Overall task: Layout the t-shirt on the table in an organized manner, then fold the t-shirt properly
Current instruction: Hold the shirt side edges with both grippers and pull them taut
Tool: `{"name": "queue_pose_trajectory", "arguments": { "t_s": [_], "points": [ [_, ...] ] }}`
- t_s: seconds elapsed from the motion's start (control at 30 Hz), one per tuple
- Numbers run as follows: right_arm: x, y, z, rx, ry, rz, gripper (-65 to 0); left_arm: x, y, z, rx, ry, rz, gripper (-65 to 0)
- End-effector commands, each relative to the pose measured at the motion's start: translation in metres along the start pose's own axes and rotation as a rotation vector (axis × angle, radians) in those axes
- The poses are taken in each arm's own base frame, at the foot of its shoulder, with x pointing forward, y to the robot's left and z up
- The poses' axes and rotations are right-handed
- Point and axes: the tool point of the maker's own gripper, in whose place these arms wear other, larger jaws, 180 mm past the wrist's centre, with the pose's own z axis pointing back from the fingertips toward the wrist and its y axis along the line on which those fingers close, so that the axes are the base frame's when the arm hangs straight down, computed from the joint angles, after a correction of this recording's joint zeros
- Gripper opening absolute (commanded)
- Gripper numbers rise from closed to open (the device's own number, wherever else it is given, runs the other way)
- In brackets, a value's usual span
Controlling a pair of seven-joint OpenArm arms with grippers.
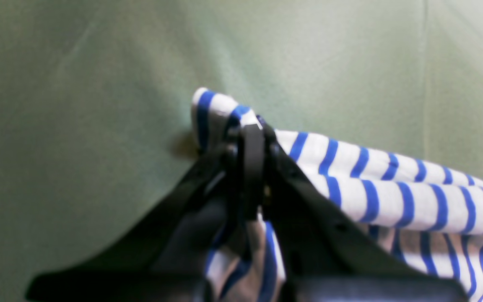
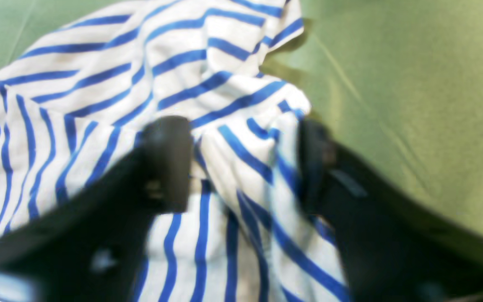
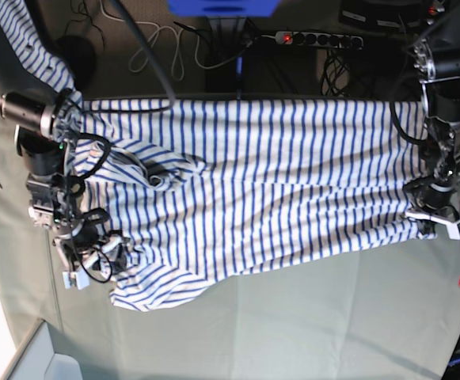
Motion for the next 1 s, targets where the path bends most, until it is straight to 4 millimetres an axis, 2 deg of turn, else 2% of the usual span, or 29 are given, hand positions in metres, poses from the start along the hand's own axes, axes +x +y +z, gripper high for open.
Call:
{"name": "queue_pose_trajectory", "arguments": {
  "t_s": [0.0,0.1,0.17,0.3,0.37,0.43,0.5,0.53,0.6,0.67,0.8,0.97],
  "points": [
    [0.033,-0.006,-0.001,-0.012,-0.078,0.009,-43.5,0.028,0.002,-0.004,-0.003,-0.069,-0.004,-64.8],
    [0.033,-0.009,-0.001,-0.024,-0.079,0.006,-60.1,0.029,0.001,-0.004,-0.003,-0.070,-0.004,-64.8],
    [0.033,-0.016,-0.001,-0.065,-0.078,0.011,-65.0,0.030,0.001,-0.004,-0.004,-0.071,-0.005,-64.8],
    [0.040,-0.024,0.002,-0.094,-0.095,0.014,-65.0,0.031,0.000,-0.005,-0.005,-0.074,-0.004,-64.8],
    [0.053,-0.028,0.005,-0.103,-0.130,0.036,-65.0,0.031,0.000,-0.005,-0.005,-0.074,-0.003,-64.8],
    [0.054,-0.033,0.015,-0.120,-0.154,0.068,-65.0,0.034,0.000,-0.005,-0.006,-0.080,-0.005,-64.8],
    [0.062,-0.035,0.027,-0.138,-0.199,0.114,-65.0,0.036,-0.001,-0.005,-0.009,-0.084,-0.006,-64.8],
    [0.064,-0.033,0.033,-0.132,-0.216,0.138,-65.0,0.036,-0.001,-0.005,-0.009,-0.084,-0.006,-64.8],
    [0.066,-0.008,0.041,-0.060,-0.256,0.173,-65.0,0.038,-0.002,-0.005,-0.010,-0.087,-0.006,-64.8],
    [0.068,0.005,0.053,-0.023,-0.287,0.209,-65.0,0.041,-0.005,-0.007,-0.015,-0.094,-0.003,-64.8],
    [0.060,0.014,0.073,-0.025,-0.308,0.255,-65.0,0.047,-0.008,-0.009,-0.020,-0.105,0.003,-64.8],
    [0.060,0.012,0.107,-0.035,-0.393,0.189,-65.0,0.073,-0.028,-0.009,-0.069,-0.127,-0.024,-64.8]
  ]
}}
